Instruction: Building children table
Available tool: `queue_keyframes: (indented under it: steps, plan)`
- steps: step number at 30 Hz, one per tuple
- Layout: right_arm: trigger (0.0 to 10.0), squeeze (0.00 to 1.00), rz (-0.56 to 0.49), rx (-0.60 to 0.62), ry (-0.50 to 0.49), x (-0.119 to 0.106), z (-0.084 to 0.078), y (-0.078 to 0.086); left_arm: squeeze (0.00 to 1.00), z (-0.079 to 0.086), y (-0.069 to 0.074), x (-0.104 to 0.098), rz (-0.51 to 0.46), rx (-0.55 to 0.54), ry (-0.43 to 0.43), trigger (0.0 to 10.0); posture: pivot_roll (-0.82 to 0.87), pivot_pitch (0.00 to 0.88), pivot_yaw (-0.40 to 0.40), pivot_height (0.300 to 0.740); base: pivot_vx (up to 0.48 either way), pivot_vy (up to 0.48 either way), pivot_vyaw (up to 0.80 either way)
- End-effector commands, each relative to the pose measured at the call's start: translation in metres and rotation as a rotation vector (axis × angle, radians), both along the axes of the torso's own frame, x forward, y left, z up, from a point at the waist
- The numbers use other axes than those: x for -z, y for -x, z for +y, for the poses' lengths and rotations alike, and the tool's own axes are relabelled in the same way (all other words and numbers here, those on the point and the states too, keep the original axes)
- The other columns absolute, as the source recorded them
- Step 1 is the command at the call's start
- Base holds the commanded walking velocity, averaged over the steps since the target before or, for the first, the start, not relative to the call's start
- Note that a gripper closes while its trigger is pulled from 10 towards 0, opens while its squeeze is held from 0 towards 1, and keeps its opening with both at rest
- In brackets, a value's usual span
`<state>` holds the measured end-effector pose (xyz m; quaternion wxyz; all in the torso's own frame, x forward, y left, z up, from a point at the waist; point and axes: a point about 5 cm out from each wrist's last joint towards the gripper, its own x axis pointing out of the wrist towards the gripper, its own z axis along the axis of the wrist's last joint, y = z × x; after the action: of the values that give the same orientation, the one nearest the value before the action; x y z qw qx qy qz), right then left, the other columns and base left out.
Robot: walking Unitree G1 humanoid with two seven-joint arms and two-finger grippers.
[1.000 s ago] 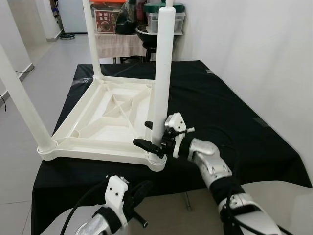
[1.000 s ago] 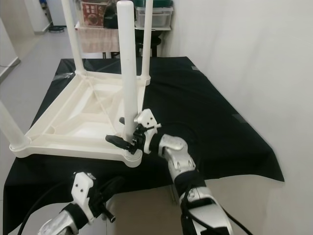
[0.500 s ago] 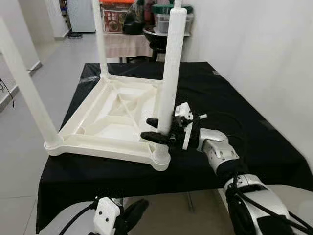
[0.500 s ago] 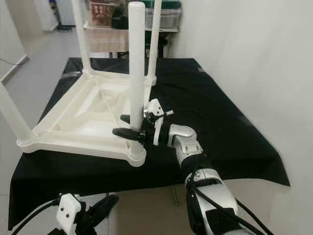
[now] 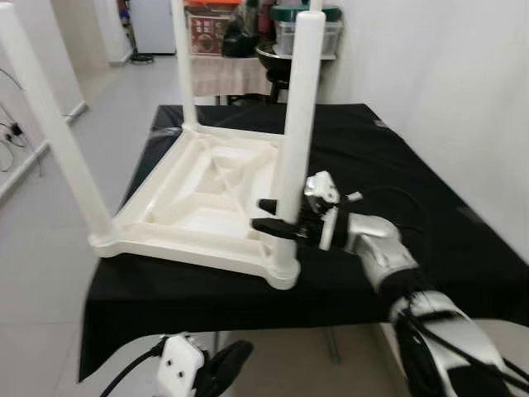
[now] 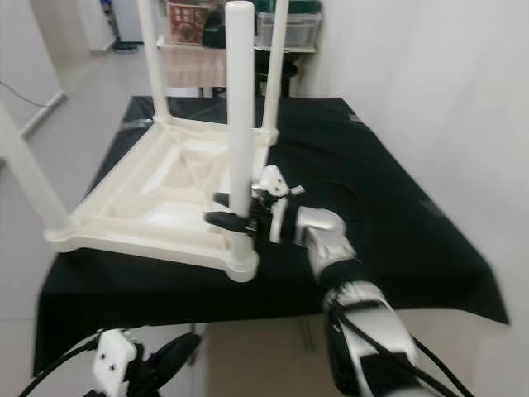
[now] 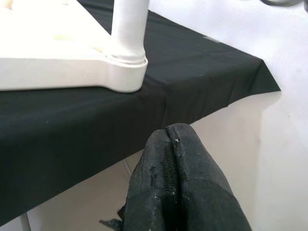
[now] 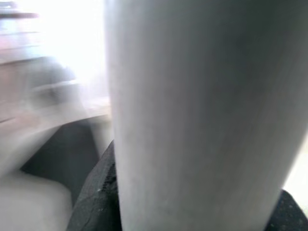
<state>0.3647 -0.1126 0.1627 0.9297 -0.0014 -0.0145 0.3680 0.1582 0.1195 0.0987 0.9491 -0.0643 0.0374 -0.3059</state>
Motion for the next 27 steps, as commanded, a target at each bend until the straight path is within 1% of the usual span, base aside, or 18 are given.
queue_keyframes:
  steps: [1, 2, 3, 4, 5, 6, 12, 16, 17, 18, 19, 20, 21, 23, 24, 25, 26, 27]
  plan:
    - [0.0, 0.00, 0.134, 0.377, 0.109, 0.027, -0.023, 0.000, 0.00, 0.000, 0.000, 0.002, 0.014, 0.006, -0.013, 10.0, 0.17, 0.000, -0.115, 0.740, 0.000, 0.000, 0.00]
    - [0.0, 0.00, 0.243, 0.389, 0.099, 0.070, 0.011, 0.034, 0.00, 0.001, -0.004, 0.003, 0.012, 0.002, -0.015, 10.0, 0.13, 0.000, -0.073, 0.740, 0.000, 0.000, 0.00]
    - [0.0, 0.00, 0.330, 0.359, 0.061, 0.092, 0.040, 0.062, 0.00, 0.001, -0.007, 0.004, 0.011, 0.000, -0.016, 10.0, 0.13, 0.000, -0.073, 0.740, 0.000, 0.000, 0.00]
    - [0.0, 0.00, 0.330, 0.359, 0.061, 0.092, 0.040, 0.062, 0.00, 0.001, -0.007, 0.004, 0.011, 0.000, -0.016, 10.0, 0.13, 0.000, -0.073, 0.740, 0.000, 0.000, 0.00]
    - [0.0, 0.00, 0.318, 0.347, 0.046, 0.091, 0.056, 0.065, 0.00, 0.001, -0.012, 0.005, 0.011, -0.002, -0.010, 10.0, 0.12, 0.000, -0.061, 0.740, 0.000, 0.000, 0.00]
    - [0.0, 0.00, 0.295, 0.340, 0.041, 0.088, 0.064, 0.063, 0.00, 0.001, -0.015, 0.006, 0.012, -0.004, -0.006, 10.0, 0.12, 0.000, -0.061, 0.740, 0.000, 0.000, 0.00]
    - [0.0, 0.00, 0.227, 0.362, 0.035, 0.060, 0.065, 0.015, 0.00, -0.002, -0.031, 0.009, -0.001, -0.027, 0.010, 10.0, 0.13, 0.000, -0.108, 0.740, 0.000, 0.000, 0.00]
    - [0.0, 0.00, 0.214, 0.358, 0.043, 0.053, 0.067, 0.009, 0.00, -0.003, -0.035, 0.010, -0.006, -0.034, 0.010, 10.0, 0.14, 0.000, -0.115, 0.740, 0.000, 0.000, 0.00]
    - [9.9, 0.00, 0.214, 0.365, 0.055, 0.047, 0.068, 0.006, 0.00, -0.004, -0.039, 0.010, -0.010, -0.037, 0.010, 10.0, 0.14, 0.000, -0.116, 0.740, 0.000, 0.000, 0.00]
    - [9.9, 0.00, 0.214, 0.365, 0.055, 0.047, 0.068, 0.006, 0.00, -0.004, -0.039, 0.010, -0.010, -0.037, 0.010, 10.0, 0.14, 0.000, -0.116, 0.740, 0.000, 0.000, 0.00]
    - [10.0, 0.80, 0.201, 0.330, 0.047, 0.041, 0.069, 0.004, 0.00, -0.005, -0.043, 0.011, -0.012, -0.036, 0.012, 10.0, 0.13, 0.000, -0.116, 0.740, 0.000, 0.000, 0.00]
    - [10.0, 0.80, 0.201, 0.330, 0.047, 0.041, 0.069, 0.004, 0.00, -0.005, -0.043, 0.011, -0.012, -0.036, 0.012, 10.0, 0.13, 0.000, -0.116, 0.740, 0.000, 0.000, 0.00]
    - [10.0, 1.00, 0.178, 0.238, 0.005, 0.030, 0.071, 0.005, 0.00, -0.006, -0.046, 0.011, -0.011, -0.034, 0.020, 10.0, 0.12, 0.000, -0.117, 0.740, 0.000, 0.000, 0.00]
    - [10.0, 1.00, 0.178, 0.238, 0.005, 0.030, 0.071, 0.005, 0.00, -0.006, -0.046, 0.011, -0.011, -0.034, 0.020, 10.0, 0.12, 0.000, -0.117, 0.740, 0.000, 0.000, 0.00]
    - [10.0, 1.00, 0.128, 0.134, -0.040, 0.017, 0.069, 0.004, 0.00, -0.007, -0.049, 0.012, -0.011, -0.032, 0.025, 10.0, 0.12, 0.000, -0.120, 0.740, 0.000, 0.000, 0.00]
    - [10.0, 0.84, 0.075, 0.029, -0.061, 0.006, 0.064, 0.002, 0.00, -0.008, -0.051, 0.012, -0.011, -0.030, 0.030, 10.0, 0.12, 0.000, -0.124, 0.740, 0.000, 0.000, 0.00]
    - [10.0, 0.00, 0.031, -0.071, -0.063, -0.002, 0.057, 0.001, 0.00, -0.009, -0.053, 0.013, -0.012, -0.027, 0.032, 10.0, 0.13, 0.000, -0.130, 0.740, 0.000, 0.000, 0.00]
    - [10.0, 0.00, 0.008, -0.126, -0.057, -0.006, 0.053, -0.001, 0.00, -0.009, -0.054, 0.013, -0.013, -0.025, 0.033, 10.0, 0.13, 0.000, -0.131, 0.740, 0.000, 0.000, 0.00]
